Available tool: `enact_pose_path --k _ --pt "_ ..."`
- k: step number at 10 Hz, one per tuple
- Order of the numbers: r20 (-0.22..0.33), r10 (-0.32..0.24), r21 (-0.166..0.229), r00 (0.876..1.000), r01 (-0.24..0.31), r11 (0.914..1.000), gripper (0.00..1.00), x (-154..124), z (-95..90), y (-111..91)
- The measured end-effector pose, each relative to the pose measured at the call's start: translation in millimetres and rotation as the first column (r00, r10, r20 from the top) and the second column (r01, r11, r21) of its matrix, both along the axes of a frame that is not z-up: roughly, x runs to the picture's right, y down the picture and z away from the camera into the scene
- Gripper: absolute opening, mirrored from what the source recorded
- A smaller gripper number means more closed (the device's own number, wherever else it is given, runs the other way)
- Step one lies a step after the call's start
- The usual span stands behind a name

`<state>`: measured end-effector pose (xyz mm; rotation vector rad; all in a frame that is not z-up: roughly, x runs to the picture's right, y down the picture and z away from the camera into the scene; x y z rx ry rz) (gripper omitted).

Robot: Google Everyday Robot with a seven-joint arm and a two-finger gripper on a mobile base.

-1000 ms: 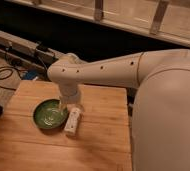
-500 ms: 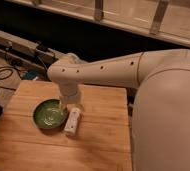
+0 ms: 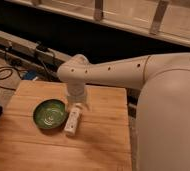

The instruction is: Place the bottle in the ceramic bowl

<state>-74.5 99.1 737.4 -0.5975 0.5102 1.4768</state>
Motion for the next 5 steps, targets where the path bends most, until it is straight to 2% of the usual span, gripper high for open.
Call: enact_pose_path --k 1,5 --pt "0.001 0.0 0.01 1.0 0.0 1.0 0.65 6.1 9.1 -1.0" --pt "0.001 0.0 0.01 1.0 0.0 0.9999 0.65 6.0 8.8 -1.2"
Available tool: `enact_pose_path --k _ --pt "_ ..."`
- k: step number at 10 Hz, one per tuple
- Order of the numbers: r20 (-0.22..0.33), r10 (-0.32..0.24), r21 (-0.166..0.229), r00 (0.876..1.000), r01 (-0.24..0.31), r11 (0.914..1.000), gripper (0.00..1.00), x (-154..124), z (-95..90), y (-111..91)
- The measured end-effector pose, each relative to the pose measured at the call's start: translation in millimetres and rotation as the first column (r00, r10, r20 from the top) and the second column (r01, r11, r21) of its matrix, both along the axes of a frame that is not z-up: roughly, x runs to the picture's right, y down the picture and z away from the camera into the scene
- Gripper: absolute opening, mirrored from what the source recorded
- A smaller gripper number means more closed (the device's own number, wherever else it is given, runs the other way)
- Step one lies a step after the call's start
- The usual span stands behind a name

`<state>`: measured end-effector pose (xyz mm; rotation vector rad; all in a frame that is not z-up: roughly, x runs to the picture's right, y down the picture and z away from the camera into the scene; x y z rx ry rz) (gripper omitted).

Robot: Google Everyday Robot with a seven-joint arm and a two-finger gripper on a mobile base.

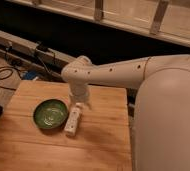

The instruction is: Place the bottle in the ceramic bowl

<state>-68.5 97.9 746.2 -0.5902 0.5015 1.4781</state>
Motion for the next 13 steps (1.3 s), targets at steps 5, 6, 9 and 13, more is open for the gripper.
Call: enact_pose_path --k 5,6,9,13 --pt "0.012 -0.023 -0.04 1.0 0.024 0.9989 0.65 -6 34.7 27" --pt "0.013 -0.024 -0.056 1.0 0.025 0.9981 0.65 -5 46.7 36" --pt "0.02 -0.012 -0.098 1.0 0.014 0.9951 0.65 -3 64.9 50" --pt "0.026 -0.023 -0.11 0.999 0.026 0.9937 0.65 -11 65.0 53"
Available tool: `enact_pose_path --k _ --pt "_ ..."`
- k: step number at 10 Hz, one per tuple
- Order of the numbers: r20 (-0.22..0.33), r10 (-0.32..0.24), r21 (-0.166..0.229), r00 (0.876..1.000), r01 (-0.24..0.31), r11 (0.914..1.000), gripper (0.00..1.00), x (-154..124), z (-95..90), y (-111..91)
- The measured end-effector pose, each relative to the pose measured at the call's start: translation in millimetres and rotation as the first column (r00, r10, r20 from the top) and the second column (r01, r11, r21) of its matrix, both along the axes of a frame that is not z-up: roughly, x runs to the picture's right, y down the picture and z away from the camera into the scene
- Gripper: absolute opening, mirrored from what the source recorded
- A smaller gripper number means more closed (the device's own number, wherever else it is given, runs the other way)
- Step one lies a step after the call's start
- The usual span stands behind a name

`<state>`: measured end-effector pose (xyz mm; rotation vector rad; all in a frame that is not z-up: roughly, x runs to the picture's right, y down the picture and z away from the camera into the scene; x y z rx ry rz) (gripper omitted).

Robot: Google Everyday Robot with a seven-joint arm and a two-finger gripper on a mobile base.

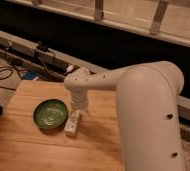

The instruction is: Place the bottle in the ceramic bowl

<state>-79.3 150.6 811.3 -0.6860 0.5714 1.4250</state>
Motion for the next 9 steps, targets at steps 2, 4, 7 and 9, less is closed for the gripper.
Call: enact_pose_path --k 2,4,7,9 --pt "0.001 0.001 -0.007 1.0 -0.001 1.0 0.65 -1 0.8 3" --pt "0.011 0.0 -0.018 1.0 0.0 0.9998 0.65 -7 2.9 7" --pt "0.023 0.002 -0.029 1.0 -0.001 0.9996 0.65 -13 5.8 11" --pt "0.036 -0.007 -0.039 0.999 0.009 0.9992 0.65 -23 8.4 14"
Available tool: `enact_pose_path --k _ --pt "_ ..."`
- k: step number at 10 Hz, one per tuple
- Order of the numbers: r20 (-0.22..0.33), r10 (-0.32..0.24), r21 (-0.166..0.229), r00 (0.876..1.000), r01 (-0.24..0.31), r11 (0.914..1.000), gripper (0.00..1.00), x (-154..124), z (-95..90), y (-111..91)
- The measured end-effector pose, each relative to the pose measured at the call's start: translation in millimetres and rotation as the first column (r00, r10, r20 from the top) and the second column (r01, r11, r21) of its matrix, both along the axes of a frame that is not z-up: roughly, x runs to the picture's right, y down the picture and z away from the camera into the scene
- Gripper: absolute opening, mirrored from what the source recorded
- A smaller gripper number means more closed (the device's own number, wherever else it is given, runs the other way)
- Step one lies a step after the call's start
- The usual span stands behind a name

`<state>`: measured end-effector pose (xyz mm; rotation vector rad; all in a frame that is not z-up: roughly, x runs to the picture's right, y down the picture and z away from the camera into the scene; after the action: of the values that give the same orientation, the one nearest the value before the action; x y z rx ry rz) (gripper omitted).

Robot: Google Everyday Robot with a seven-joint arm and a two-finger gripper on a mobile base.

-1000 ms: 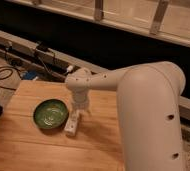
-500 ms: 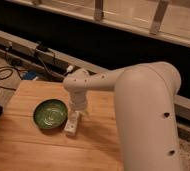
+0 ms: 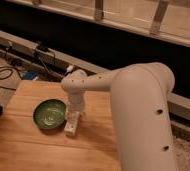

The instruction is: Place the bottle in the ceramic bowl

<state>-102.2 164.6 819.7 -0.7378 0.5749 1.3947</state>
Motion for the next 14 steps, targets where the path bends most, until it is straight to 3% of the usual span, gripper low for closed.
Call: enact_pose_path --k 6,12,14 --pt "-0.003 -0.006 -0.049 1.0 0.006 0.9988 0.61 -3 7.7 24" --pt "-0.012 0.042 -0.028 0.999 -0.042 0.9987 0.02 21 -1.4 25" --pt "-0.019 0.066 0.007 0.998 -0.066 0.9978 0.0 30 -8.8 10"
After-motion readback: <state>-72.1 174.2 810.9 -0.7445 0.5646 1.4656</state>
